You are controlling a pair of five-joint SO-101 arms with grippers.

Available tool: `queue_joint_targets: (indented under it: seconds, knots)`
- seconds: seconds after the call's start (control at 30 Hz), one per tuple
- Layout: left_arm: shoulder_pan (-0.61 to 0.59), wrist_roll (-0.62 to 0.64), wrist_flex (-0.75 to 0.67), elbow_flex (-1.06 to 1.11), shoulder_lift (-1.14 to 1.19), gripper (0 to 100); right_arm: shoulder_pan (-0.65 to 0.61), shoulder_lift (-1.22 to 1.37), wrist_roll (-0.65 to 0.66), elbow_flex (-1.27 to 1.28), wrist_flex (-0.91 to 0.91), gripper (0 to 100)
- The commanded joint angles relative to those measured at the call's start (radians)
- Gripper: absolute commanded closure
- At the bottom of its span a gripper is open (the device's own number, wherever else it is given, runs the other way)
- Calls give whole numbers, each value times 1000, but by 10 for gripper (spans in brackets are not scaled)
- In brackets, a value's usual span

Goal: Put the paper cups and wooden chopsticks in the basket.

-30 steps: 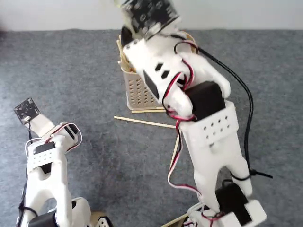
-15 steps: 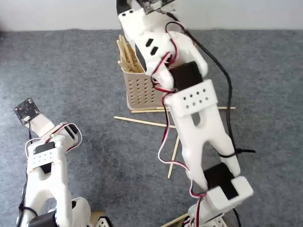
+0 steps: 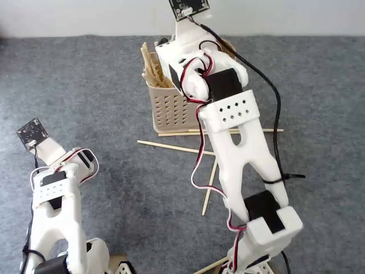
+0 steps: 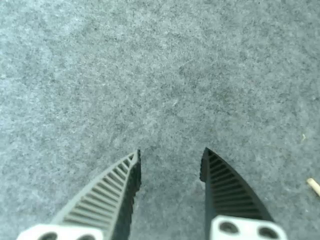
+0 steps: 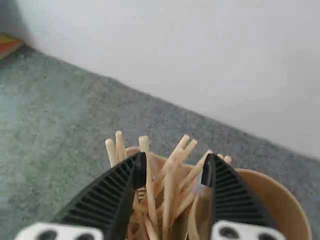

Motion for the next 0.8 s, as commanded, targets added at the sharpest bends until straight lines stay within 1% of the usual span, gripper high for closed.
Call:
queue_joint_targets:
  seconds: [0.0, 0.13, 0.33, 0.5, 0.63, 0.77]
  knots:
    - [3, -11, -18, -25, -28, 812, 8, -131, -31, -55, 21, 790]
    - [3, -11, -18, -25, -28, 812, 1, -191, -35, -55, 162, 790]
    - [3, -11, -18, -25, -28, 812, -13, -220, -28, -55, 492, 790]
    - [2, -11, -18, -25, -28, 812, -21, -219, 78, -54, 731, 790]
    - [2, -11, -18, -25, -28, 812, -2, -239, 157, 5, 763, 790]
    - [2, -11, -18, -25, -28, 812, 7, -271, 215, 183, 757, 790]
